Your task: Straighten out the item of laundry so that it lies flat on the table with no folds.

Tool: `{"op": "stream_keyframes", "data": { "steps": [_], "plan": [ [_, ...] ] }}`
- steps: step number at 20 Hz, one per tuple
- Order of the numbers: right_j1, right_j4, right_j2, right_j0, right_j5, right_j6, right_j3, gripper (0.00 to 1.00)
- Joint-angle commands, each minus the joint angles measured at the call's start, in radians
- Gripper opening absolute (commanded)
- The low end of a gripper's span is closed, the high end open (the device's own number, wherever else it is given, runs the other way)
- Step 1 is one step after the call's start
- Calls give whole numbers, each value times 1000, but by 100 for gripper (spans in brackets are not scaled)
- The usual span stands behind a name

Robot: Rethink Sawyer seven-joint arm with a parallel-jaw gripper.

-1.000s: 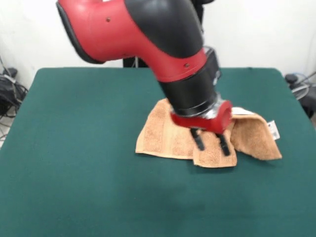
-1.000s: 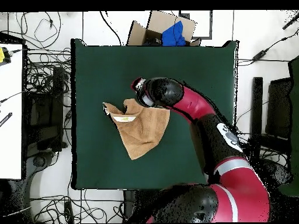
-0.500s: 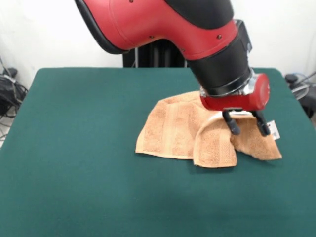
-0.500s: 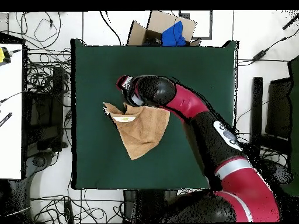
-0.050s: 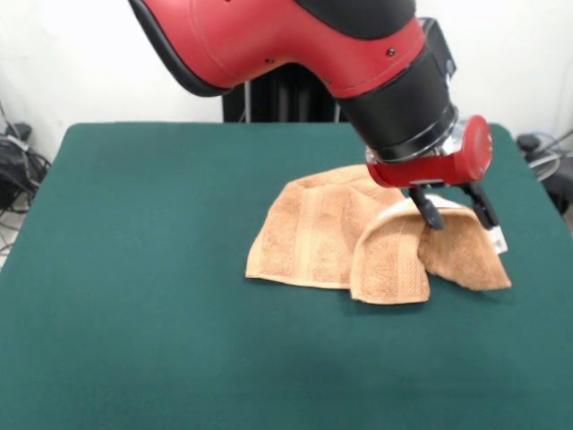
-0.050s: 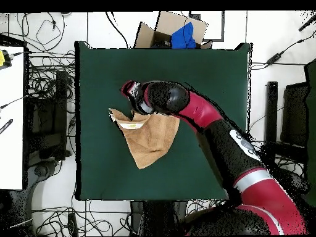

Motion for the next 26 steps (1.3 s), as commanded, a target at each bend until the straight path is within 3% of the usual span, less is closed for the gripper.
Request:
{"op": "stream_keyframes", "data": {
  "steps": [1,15,26],
  "plan": [
    [8,-66,59,2,104,-107,44,100],
    [-14,-108,-14,25,105,-39,43,100],
    [5,-127,-8,-22,107,-66,53,100]
  ]
}}
